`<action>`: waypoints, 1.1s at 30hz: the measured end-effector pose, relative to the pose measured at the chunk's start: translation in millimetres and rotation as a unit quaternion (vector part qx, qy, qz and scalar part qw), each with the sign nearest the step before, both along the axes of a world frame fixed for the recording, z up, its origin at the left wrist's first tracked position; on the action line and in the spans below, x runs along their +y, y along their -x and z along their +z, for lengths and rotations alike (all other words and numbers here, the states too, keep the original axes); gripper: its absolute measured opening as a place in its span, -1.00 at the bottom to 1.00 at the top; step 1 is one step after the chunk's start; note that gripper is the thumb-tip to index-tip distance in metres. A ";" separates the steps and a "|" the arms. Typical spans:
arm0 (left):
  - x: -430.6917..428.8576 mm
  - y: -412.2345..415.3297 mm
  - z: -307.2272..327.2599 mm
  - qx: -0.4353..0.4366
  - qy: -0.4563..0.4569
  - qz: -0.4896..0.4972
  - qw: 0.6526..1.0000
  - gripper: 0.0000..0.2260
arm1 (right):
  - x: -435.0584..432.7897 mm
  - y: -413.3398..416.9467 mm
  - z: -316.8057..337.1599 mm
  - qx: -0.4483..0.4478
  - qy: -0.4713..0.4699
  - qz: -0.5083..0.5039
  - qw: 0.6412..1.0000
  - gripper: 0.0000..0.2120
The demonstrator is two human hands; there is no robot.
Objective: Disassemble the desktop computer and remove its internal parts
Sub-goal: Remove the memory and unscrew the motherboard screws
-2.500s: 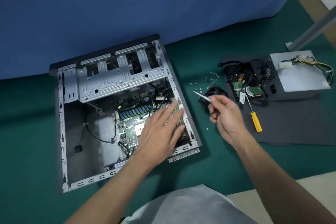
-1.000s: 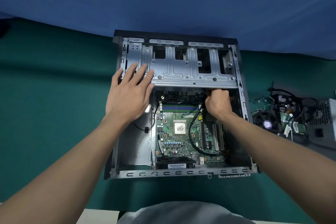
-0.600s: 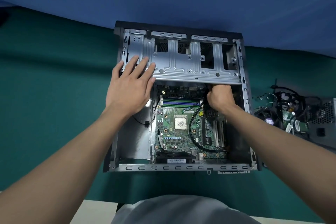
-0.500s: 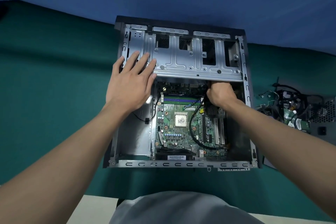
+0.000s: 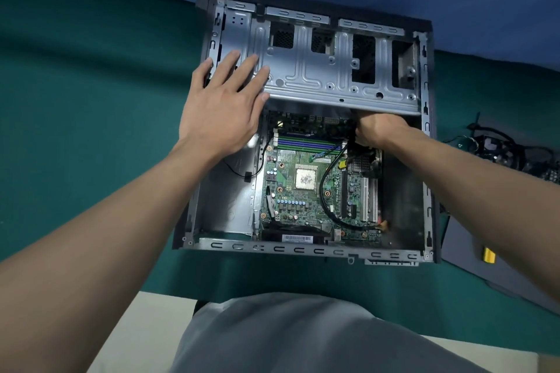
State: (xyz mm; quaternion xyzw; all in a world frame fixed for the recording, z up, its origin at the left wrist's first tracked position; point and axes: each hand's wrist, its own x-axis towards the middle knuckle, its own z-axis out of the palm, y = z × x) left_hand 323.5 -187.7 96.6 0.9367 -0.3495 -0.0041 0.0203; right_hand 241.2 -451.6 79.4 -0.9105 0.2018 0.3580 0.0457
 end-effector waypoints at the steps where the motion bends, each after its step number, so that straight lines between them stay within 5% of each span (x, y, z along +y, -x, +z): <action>1: 0.0 -0.1 0.2 0.001 0.002 0.000 1.000 -0.57 | -0.3 1.0 0.8 0.000 0.000 0.002 1.000 -0.83; 20: 0.0 0.7 2.5 0.002 0.004 -0.003 1.000 -0.57 | -0.9 0.2 -4.0 -0.041 0.042 -0.062 0.996 -0.54; 33: -0.1 0.8 1.9 0.002 -0.005 0.001 1.000 -0.56 | 0.8 5.2 -9.5 -0.079 0.071 -0.118 0.987 -0.72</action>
